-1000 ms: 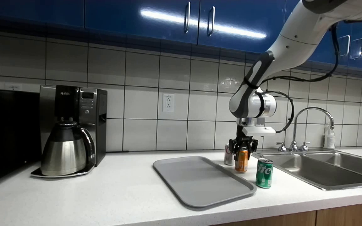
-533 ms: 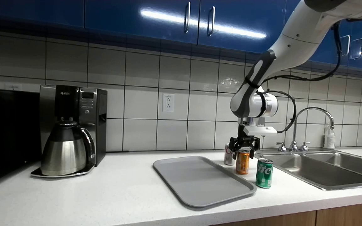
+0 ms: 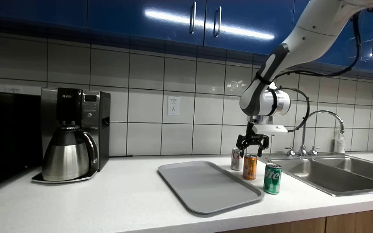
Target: Remove the cans from the tray and put them on the counter
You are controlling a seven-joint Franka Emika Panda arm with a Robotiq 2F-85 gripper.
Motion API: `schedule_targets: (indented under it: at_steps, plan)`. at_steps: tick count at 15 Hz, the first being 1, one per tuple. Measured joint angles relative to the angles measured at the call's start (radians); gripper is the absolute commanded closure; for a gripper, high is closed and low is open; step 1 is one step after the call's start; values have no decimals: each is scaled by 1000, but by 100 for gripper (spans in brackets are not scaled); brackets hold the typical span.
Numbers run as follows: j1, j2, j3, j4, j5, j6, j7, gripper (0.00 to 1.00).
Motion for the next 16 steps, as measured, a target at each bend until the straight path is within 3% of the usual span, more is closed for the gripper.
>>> schedule_targets:
  at_steps: [16]
  plan:
    - [12, -354, 0, -281, -17, 148, 7, 0]
